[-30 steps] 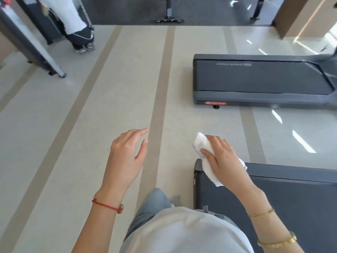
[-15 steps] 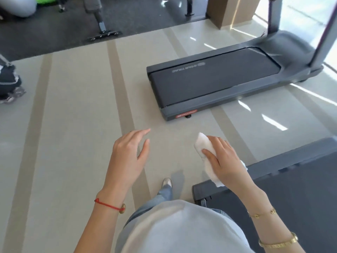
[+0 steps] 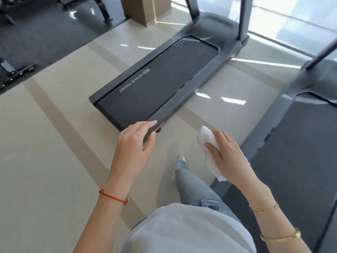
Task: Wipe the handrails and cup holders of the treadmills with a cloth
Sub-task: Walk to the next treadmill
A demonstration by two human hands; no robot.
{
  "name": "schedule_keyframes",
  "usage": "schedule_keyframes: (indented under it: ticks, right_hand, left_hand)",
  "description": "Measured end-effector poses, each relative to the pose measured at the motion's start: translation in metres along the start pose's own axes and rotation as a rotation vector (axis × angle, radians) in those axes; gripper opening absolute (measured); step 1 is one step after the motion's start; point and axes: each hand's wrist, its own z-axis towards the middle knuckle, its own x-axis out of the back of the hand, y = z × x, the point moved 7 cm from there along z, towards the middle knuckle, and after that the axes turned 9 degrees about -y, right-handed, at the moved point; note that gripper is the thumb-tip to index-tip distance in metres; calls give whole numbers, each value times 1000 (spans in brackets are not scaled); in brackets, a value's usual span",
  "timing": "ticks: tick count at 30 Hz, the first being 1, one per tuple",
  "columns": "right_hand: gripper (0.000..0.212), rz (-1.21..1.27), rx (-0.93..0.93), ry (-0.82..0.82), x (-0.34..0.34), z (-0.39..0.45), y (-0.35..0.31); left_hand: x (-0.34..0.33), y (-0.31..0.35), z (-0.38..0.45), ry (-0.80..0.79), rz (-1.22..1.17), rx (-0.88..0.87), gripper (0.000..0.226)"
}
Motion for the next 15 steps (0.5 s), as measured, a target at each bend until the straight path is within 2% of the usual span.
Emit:
schedule_keyframes:
  ticks: [7,15]
  right_hand:
    - [33,53,-120,121,49,98,38]
    - [32,35,-251,276,143,199,99]
  left_hand:
    - [-23,9,157,-95,4,-130,30]
    - [-61,84,348,-204,-16,-370,31]
